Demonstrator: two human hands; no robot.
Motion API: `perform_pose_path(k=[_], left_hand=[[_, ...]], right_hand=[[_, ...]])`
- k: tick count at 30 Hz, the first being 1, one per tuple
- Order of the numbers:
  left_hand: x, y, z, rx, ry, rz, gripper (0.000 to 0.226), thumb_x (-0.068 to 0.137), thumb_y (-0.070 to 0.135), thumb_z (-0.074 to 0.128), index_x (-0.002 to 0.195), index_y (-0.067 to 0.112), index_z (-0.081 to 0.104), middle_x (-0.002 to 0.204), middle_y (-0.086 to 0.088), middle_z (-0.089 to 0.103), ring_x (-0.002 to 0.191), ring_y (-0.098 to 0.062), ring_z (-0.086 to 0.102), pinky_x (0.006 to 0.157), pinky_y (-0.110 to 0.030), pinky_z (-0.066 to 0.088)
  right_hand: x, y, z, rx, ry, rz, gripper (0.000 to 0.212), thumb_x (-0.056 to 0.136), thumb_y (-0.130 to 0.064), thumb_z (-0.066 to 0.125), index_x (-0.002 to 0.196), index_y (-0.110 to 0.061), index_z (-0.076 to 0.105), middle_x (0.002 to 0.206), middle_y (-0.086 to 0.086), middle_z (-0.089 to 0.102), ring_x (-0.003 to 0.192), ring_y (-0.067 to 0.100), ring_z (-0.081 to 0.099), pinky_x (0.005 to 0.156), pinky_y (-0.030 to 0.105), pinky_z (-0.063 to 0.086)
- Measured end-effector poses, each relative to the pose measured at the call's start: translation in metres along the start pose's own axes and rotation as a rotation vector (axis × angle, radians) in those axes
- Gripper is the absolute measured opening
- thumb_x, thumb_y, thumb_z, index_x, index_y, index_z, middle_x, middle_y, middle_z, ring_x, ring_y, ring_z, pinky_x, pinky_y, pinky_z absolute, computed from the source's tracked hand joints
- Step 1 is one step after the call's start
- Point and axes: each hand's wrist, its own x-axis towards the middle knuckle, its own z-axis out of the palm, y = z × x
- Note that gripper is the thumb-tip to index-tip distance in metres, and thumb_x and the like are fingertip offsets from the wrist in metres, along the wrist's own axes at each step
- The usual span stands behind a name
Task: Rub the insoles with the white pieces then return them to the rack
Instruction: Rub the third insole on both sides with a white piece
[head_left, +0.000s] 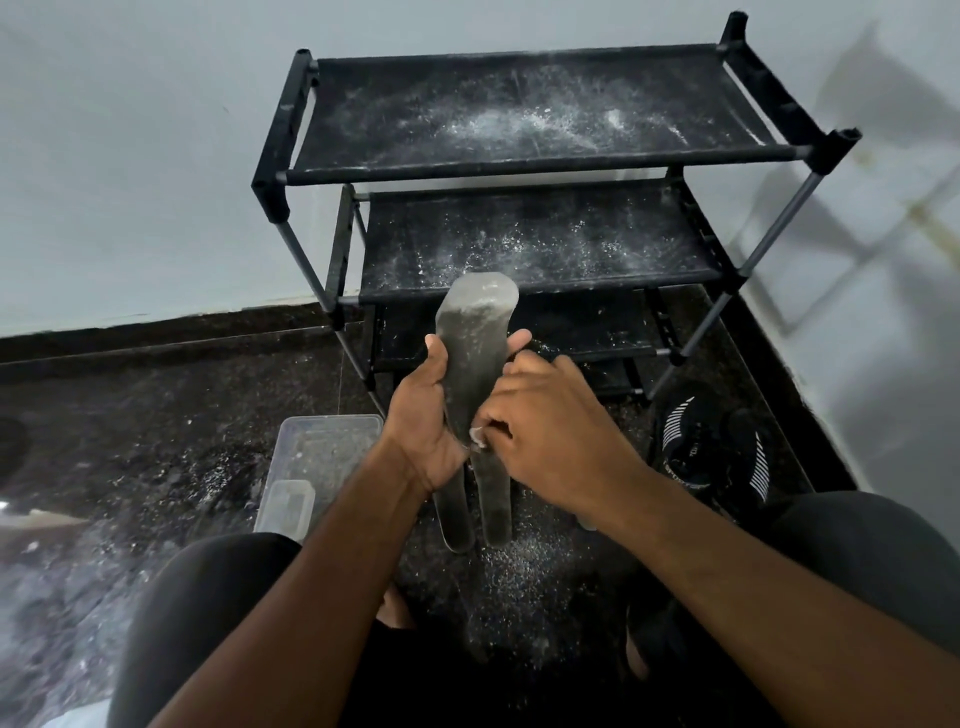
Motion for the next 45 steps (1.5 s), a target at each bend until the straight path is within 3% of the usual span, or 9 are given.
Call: perform_pose_path(k=[3, 9, 13, 18, 24, 31, 37, 40, 45], left_hand=[[0.0, -0.001, 0.004, 0.011, -0.01, -0.017, 0.084, 0.106, 0.065, 0.016, 0.146, 0.001, 0.052, 0.114, -0.015, 0.072, 0.102, -0.024, 0.073, 0.082, -0.033, 0.062], [0.005, 0.004, -0.006, -0.152, -0.068, -0.026, 0.084, 0.104, 0.066, 0.019, 0.151, 0.002, 0.047, 0.111, -0.009, 0.057, 0.103, -0.016, 0.054, 0.103, -0.031, 0.046], [0.002, 0.005, -0.003, -0.167, -0.05, -0.022, 0.085, 0.106, 0.063, 0.015, 0.136, 0.0, 0.064, 0.121, -0.008, 0.054, 0.106, -0.016, 0.053, 0.122, -0.031, 0.025], [0.002, 0.01, -0.004, -0.195, -0.078, -0.013, 0.086, 0.104, 0.067, 0.019, 0.149, 0.001, 0.049, 0.102, -0.009, 0.061, 0.088, -0.017, 0.057, 0.088, -0.031, 0.053], [0.004, 0.006, 0.001, -0.064, -0.019, 0.036, 0.085, 0.103, 0.066, 0.018, 0.15, 0.002, 0.046, 0.154, -0.017, 0.049, 0.141, -0.031, 0.049, 0.112, -0.049, 0.047], [-0.002, 0.01, 0.009, -0.13, 0.063, 0.108, 0.075, 0.106, 0.06, 0.02, 0.147, 0.002, 0.045, 0.141, -0.019, 0.062, 0.122, -0.035, 0.066, 0.09, -0.052, 0.06], [-0.003, 0.004, 0.019, 0.124, 0.201, 0.119, 0.071, 0.106, 0.056, 0.029, 0.13, -0.003, 0.061, 0.121, -0.023, 0.072, 0.108, -0.032, 0.073, 0.086, -0.047, 0.061], [-0.004, 0.004, 0.019, 0.202, 0.227, 0.156, 0.07, 0.103, 0.055, 0.032, 0.128, -0.004, 0.06, 0.11, -0.024, 0.074, 0.097, -0.032, 0.074, 0.079, -0.044, 0.063], [-0.003, -0.003, 0.02, 0.31, 0.277, 0.182, 0.061, 0.102, 0.05, 0.044, 0.127, -0.002, 0.063, 0.122, -0.028, 0.07, 0.108, -0.041, 0.069, 0.097, -0.059, 0.055]], right_hand=[[0.002, -0.009, 0.005, 0.048, 0.01, -0.042, 0.016, 0.093, -0.032, 0.058, 0.088, -0.028, 0.073, 0.087, -0.014, 0.064, 0.096, 0.01, 0.045, 0.083, 0.036, 0.037], [-0.003, 0.006, 0.002, -0.05, 0.036, -0.027, 0.019, 0.092, -0.033, 0.058, 0.084, -0.027, 0.074, 0.091, -0.013, 0.066, 0.097, 0.008, 0.037, 0.079, 0.029, 0.023], [-0.003, -0.004, 0.008, 0.084, 0.031, -0.054, 0.018, 0.092, -0.034, 0.06, 0.086, -0.026, 0.075, 0.089, -0.011, 0.068, 0.105, 0.008, 0.041, 0.085, 0.033, 0.038], [-0.002, 0.008, -0.005, 0.037, 0.146, 0.036, 0.018, 0.092, -0.032, 0.062, 0.085, -0.026, 0.076, 0.08, -0.011, 0.067, 0.083, 0.009, 0.045, 0.078, 0.037, 0.044], [0.002, 0.01, 0.002, 0.05, 0.231, 0.063, 0.016, 0.094, -0.026, 0.061, 0.095, -0.015, 0.072, 0.091, -0.002, 0.064, 0.089, 0.014, 0.05, 0.081, 0.032, 0.048], [-0.004, 0.005, 0.007, 0.291, 0.074, 0.11, 0.016, 0.092, -0.024, 0.063, 0.087, -0.012, 0.073, 0.09, -0.003, 0.064, 0.086, 0.009, 0.056, 0.079, 0.031, 0.051], [0.004, 0.022, 0.0, 0.087, 0.284, 0.132, 0.011, 0.093, -0.016, 0.065, 0.097, -0.009, 0.072, 0.095, 0.001, 0.063, 0.091, 0.014, 0.055, 0.084, 0.023, 0.048], [0.003, 0.02, 0.005, 0.119, 0.161, 0.132, 0.013, 0.093, -0.016, 0.062, 0.094, -0.009, 0.073, 0.099, 0.0, 0.065, 0.094, 0.013, 0.057, 0.086, 0.027, 0.051], [0.009, 0.03, 0.0, 0.219, 0.173, 0.257, 0.011, 0.093, -0.018, 0.064, 0.091, -0.012, 0.073, 0.089, -0.002, 0.06, 0.077, 0.009, 0.056, 0.068, 0.022, 0.049]])
